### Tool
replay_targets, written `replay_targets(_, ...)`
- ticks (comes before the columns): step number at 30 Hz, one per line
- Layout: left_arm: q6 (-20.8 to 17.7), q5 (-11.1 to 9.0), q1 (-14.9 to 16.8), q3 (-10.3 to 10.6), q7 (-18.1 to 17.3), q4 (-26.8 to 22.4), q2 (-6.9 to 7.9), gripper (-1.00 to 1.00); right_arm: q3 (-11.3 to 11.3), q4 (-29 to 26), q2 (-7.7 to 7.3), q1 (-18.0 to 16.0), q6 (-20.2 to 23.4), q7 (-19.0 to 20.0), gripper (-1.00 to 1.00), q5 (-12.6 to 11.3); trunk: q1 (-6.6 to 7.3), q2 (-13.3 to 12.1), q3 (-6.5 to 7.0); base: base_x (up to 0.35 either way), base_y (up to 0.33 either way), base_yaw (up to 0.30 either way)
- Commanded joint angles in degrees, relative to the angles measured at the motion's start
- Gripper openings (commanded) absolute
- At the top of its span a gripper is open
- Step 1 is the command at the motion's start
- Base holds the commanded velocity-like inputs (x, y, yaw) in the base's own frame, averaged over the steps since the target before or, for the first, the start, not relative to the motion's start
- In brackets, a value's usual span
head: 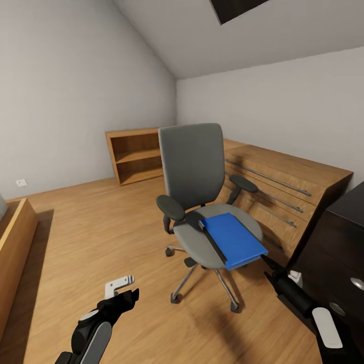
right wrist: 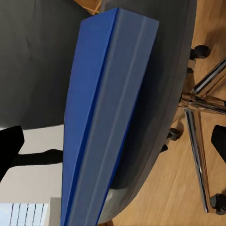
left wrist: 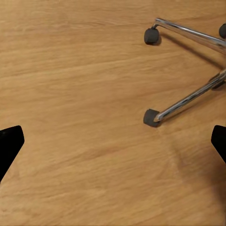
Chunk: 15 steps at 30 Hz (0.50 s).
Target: In the bedroom, organize the workspace by keeping the computer under the desk, ensuring the monitor is on the desk, placing the keyboard on the desk next to the monitor, placing the mouse on the desk next to the keyboard, moving the folder from the swivel chair onto the desk next to the mouse, stacking the notebook on top of the folder with the pen on top of the notebook, and positioning the swivel chair next to the desk.
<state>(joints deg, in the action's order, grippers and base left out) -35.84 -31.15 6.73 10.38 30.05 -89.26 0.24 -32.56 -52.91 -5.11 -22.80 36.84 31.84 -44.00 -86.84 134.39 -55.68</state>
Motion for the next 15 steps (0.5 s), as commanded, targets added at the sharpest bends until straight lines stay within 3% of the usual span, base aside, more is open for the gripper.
replay_targets(1,-0.1,-0.5,0.0,0.1,0.5,0.0,0.03,1.0,-0.2,0.0,0.01,0.0,0.4,0.1,1.0,-0.2,0.01,0.0,-0.05,0.031,0.007,0.0)
replay_targets(15,0.0,-0.5,0.0,0.1,0.5,0.1,0.03,1.0,-0.2,0.0,-0.06,0.0,0.4,0.1,1.0,-0.2,0.01,0.0,-0.05,0.071,0.054,0.0)
